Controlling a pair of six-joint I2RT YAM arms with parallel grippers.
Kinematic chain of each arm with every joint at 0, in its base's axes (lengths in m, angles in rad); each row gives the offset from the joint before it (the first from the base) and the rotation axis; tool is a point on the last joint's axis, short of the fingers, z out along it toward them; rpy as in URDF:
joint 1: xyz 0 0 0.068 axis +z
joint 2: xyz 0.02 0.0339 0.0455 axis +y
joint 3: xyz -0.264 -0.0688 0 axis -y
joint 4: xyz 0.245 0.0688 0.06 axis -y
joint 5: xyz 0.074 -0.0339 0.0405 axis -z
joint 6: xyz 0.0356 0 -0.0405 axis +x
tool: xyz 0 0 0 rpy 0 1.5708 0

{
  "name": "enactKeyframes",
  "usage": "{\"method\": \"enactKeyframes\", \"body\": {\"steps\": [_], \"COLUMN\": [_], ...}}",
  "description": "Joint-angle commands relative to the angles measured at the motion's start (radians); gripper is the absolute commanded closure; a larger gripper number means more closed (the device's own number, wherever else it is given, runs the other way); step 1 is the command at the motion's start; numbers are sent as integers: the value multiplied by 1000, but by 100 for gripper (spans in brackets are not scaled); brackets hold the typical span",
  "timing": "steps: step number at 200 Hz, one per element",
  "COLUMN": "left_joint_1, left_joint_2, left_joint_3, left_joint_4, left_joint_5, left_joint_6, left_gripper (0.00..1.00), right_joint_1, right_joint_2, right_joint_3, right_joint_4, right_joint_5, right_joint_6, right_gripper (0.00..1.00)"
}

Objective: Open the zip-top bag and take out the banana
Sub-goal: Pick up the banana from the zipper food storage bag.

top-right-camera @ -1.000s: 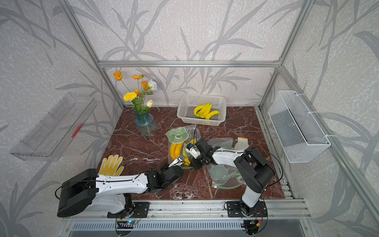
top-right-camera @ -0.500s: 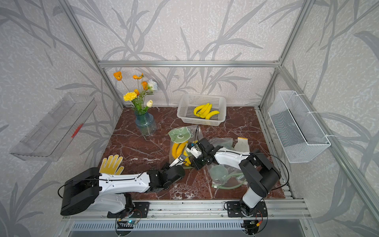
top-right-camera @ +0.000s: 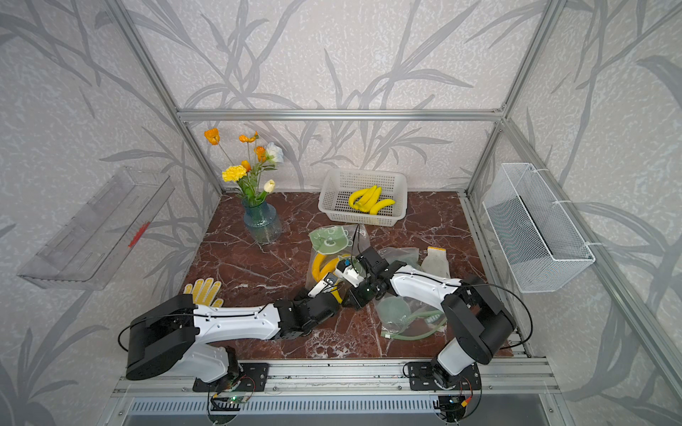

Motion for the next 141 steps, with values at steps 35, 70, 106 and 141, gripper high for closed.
{"method": "enactKeyframes", "body": {"steps": [35, 70, 106, 141], "left_joint_1": [50, 81, 104, 117], "left_joint_2": [4, -13, -17, -13], "left_joint_3": [27, 32, 38, 51], "left_joint_4": [-21, -24, -27, -43], "left_joint_5": [4, 35, 57, 75], "left_joint_6": [-5, 7, 6, -3], "left_gripper": [100, 100, 100, 100], "right_joint_1": [-3, -3, -3, -6], "right_joint_2": [-161, -270, -360, -448], "right_joint_3": [-63, -121, -150, -170], "right_joint_4": [-130, -110, -89, -49], "right_joint_5": [-85, -169, -249, -292], "right_joint_6": [-28, -10, 21, 55], "right_gripper": [100, 100, 100, 100]}}
